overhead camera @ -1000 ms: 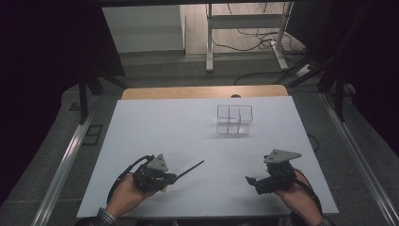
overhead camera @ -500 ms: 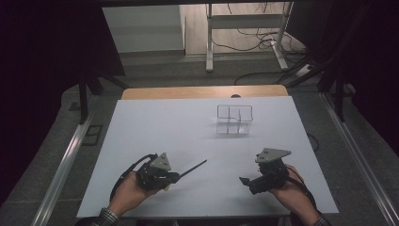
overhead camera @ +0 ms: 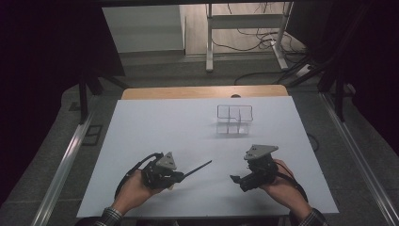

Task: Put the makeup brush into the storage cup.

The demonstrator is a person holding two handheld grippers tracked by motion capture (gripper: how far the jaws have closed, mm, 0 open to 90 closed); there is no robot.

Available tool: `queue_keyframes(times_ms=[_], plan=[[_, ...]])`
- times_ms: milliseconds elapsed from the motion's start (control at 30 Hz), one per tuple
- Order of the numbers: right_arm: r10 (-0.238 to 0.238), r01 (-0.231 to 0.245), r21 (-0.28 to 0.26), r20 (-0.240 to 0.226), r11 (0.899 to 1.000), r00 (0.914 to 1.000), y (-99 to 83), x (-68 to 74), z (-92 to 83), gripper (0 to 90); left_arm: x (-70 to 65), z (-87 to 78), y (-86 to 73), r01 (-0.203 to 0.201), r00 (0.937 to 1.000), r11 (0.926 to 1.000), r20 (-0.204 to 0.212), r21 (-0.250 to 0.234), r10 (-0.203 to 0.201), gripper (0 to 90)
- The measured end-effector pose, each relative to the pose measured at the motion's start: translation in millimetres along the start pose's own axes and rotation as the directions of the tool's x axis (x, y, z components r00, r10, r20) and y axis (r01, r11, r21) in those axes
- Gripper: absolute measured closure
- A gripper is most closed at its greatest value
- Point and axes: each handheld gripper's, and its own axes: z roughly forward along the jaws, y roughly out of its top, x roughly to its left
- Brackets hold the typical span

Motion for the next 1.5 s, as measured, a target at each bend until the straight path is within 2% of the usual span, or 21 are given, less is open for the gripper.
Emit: queue_keyframes(times_ms=[567,600,867,1167,1233,1500], plan=[[-0.051,0.051,0.012,-0.036,0.999,0.9981,22.3,12.3,16.8,0.0,-0.7,6.0,6.8,-0.012,0.9996,0.9999,0.027,0.002,0.012,83.6],[-0.059,0.06,0.015,-0.042,0.998,0.9974,24.8,13.7,18.9,0.0,0.1,6.1,7.9,-0.024,0.9993,0.9996,0.029,0.012,0.024,83.6],[-0.075,0.077,0.028,-0.072,0.997,0.9946,31.8,18.5,27.1,0.0,0.4,8.9,10.9,-0.03,0.9988,0.9995,0.039,0.013,0.03,83.6],[-0.097,0.102,0.038,-0.11,0.994,0.9892,39.9,25.4,36.7,0.0,-2.9,13.6,16.4,-0.054,0.9972,0.9983,0.052,0.021,0.053,83.6],[-0.111,0.117,0.044,-0.127,0.992,0.9858,42.5,28.5,40.0,0.0,-4.4,14.9,18.4,-0.06,0.9966,0.998,0.058,0.02,0.059,83.6],[-0.134,0.144,0.059,-0.146,0.988,0.9801,47.5,34.3,49.8,0.9,-7.5,16.6,22.7,-0.073,0.9955,0.9971,0.062,0.02,0.072,83.6]])
